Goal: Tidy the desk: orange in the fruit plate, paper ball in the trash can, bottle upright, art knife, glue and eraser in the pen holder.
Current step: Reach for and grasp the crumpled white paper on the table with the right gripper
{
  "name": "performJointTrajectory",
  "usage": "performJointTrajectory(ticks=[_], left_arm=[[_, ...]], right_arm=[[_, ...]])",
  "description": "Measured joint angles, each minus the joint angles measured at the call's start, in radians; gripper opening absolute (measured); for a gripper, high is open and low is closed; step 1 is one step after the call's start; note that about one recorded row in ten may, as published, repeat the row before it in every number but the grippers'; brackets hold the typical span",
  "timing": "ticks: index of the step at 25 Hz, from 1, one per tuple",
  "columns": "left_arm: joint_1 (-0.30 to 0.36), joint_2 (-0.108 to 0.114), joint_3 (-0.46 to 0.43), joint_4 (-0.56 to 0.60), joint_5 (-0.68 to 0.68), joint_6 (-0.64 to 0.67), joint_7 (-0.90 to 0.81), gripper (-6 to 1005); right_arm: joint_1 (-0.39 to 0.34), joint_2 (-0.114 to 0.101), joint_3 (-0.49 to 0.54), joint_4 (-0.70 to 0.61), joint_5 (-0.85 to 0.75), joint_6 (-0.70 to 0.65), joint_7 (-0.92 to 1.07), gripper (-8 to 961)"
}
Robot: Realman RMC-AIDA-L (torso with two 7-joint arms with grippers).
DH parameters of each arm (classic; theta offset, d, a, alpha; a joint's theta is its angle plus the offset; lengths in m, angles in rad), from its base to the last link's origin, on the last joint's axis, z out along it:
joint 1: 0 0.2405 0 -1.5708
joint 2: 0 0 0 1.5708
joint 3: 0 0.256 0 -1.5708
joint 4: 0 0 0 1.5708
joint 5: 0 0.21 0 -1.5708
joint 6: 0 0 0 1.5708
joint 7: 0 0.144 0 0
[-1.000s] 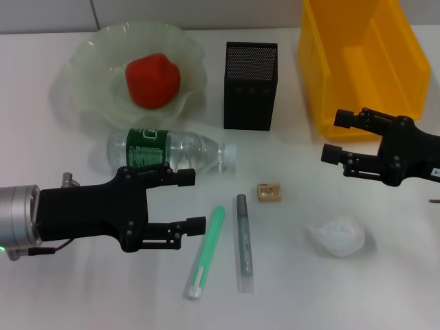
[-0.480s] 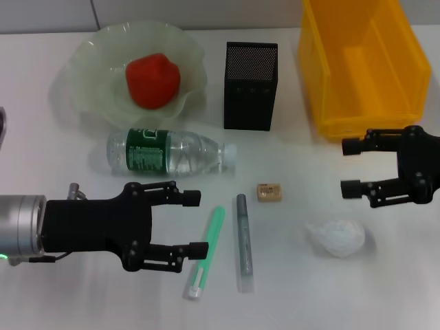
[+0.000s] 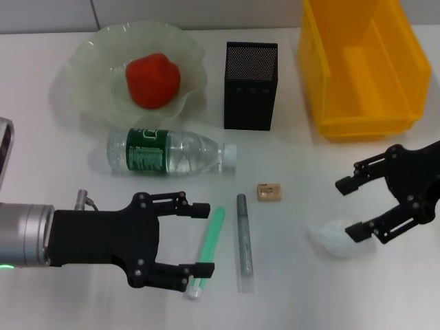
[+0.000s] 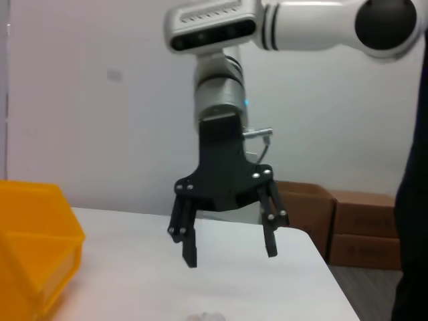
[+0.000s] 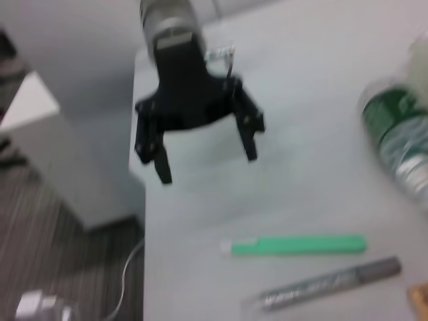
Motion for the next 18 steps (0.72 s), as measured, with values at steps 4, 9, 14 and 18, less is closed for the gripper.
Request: performJointTrajectory(ticks=[4,9,14,18], left_arm=[[-0.001,-0.005,0.0,0.0,0.018,0.0,0.008,815],[-0.004,-0.01,0.001,0.002,0.028,-0.004,0.015,815],[-0.008,-0.013,0.001,0.002,0.035,-0.006,0.021,815],[-0.02,-0.015,0.001,0.001,0.052,-0.007,0.013,815]], right_arm=[[0.034,0.003,-0.059,-0.008,-0.036,0.005,0.021,800],[0.063,0.004,-0.089,-0.025,-0.081,0.007,0.032,799],[0.081,0.009,-0.103,-0.051,-0.128,0.007,0.036,797],[0.085,0.012,-0.134,-0.061,-0.132,0.006,0.038,796]])
